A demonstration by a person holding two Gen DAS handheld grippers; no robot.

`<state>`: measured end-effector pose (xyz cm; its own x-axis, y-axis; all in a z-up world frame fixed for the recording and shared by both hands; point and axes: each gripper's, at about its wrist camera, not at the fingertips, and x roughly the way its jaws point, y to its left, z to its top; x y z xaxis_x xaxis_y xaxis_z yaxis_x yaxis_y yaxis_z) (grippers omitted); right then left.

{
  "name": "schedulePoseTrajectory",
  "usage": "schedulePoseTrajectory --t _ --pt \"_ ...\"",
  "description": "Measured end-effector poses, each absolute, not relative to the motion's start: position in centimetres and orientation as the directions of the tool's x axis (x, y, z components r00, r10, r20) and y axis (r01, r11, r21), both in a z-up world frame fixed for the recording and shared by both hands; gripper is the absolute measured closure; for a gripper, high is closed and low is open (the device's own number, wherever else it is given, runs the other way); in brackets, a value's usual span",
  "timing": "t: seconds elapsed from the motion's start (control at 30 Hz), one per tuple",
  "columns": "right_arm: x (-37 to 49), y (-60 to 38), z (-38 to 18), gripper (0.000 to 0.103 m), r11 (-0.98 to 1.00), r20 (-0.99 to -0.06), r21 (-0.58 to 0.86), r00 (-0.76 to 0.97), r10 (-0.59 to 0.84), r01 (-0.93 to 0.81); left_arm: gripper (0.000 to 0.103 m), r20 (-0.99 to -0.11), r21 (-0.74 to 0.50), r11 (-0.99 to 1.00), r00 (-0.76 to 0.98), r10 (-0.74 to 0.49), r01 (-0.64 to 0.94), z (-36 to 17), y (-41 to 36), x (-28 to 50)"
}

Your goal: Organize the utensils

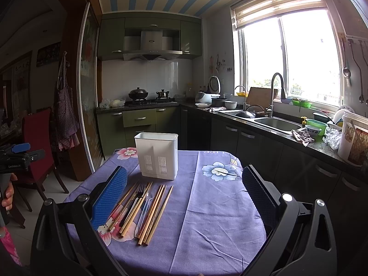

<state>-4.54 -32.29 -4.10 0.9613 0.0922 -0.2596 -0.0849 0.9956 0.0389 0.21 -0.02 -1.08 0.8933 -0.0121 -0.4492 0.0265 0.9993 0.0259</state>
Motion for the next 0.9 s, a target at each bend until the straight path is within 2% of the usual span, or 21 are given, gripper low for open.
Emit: schedulePoseTrajectory --t 0.9 --pt "-4.26 -32.49 -4.88 0.004 0.995 -0.268 0.045 0.959 0.093 -0.084 0.006 -0.451 0.027 0.999 0.893 -0.014 0.030 -1.42 -0.05 0.20"
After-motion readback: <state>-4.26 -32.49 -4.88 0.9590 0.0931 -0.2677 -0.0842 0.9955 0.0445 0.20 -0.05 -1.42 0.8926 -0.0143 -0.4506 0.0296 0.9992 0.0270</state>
